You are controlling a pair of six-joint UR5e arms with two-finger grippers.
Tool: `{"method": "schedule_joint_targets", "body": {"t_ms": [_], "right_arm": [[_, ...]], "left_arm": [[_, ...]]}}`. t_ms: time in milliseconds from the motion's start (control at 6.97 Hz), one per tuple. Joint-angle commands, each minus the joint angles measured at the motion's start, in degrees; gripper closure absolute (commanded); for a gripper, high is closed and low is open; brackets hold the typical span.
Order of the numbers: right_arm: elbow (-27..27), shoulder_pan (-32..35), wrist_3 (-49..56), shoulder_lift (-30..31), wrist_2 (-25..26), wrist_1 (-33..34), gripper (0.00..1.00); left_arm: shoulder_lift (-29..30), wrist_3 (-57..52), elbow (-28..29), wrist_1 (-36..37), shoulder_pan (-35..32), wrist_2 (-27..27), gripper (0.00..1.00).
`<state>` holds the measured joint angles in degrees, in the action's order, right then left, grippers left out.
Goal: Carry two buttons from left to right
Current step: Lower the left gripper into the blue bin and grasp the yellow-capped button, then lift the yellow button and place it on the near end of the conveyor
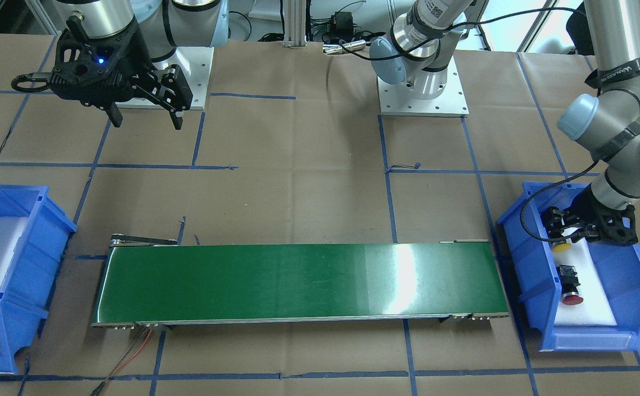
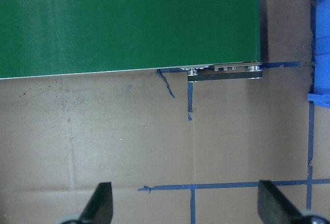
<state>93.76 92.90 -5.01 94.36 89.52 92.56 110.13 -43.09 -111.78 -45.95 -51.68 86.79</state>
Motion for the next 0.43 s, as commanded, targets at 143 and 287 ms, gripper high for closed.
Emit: {"method": "schedule_joint_targets", "body": {"t_ms": [143, 287], "right_arm": [[-0.1, 0.0, -0.1, 0.0, -0.1, -0.1, 0.0], [-0.1, 0.0, -0.1, 0.1, -0.1, -0.1, 0.0]], "left_arm": [[-1.1, 1.4, 0.7, -0.1, -0.1, 0.0, 0.83], [-2.4, 1.5, 1.0, -0.4, -0.1, 0.0, 0.89]]}}
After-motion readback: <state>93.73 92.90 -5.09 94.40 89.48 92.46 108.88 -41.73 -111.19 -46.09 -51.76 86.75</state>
